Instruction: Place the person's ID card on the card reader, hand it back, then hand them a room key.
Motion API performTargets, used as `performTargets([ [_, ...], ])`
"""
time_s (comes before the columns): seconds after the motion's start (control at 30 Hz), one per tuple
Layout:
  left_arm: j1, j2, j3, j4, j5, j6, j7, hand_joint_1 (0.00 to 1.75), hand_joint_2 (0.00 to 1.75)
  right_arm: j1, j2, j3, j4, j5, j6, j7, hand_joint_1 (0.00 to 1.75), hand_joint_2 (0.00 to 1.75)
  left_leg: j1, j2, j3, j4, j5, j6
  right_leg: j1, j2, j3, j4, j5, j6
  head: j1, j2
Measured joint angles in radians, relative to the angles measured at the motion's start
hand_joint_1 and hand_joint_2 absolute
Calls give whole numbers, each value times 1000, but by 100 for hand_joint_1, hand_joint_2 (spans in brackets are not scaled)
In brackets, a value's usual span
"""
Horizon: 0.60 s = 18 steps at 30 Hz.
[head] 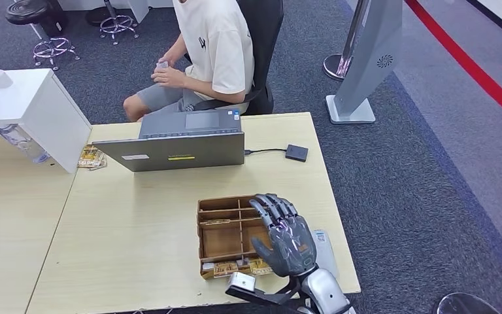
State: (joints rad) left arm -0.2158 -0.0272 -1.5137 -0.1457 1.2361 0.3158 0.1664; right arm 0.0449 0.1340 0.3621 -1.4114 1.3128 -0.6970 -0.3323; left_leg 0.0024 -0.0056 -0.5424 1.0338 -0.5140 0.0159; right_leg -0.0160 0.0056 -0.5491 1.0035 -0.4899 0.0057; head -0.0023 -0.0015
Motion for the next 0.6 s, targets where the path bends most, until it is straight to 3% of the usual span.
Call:
performTargets([
  [0.23,0,0,0,0,2,-1,-2,0,0,-12,-4,-14,-1,-3,0,3,81,175,0,0,0,0,0,0,0,0,0,0,0,0,0,0],
  [0.6,0,0,0,0,11,-1,-2,0,0,-26,-9,-42,2,-17,0,3,73,175,0,0,0,0,0,0,0,0,0,0,0,0,0,0],
])
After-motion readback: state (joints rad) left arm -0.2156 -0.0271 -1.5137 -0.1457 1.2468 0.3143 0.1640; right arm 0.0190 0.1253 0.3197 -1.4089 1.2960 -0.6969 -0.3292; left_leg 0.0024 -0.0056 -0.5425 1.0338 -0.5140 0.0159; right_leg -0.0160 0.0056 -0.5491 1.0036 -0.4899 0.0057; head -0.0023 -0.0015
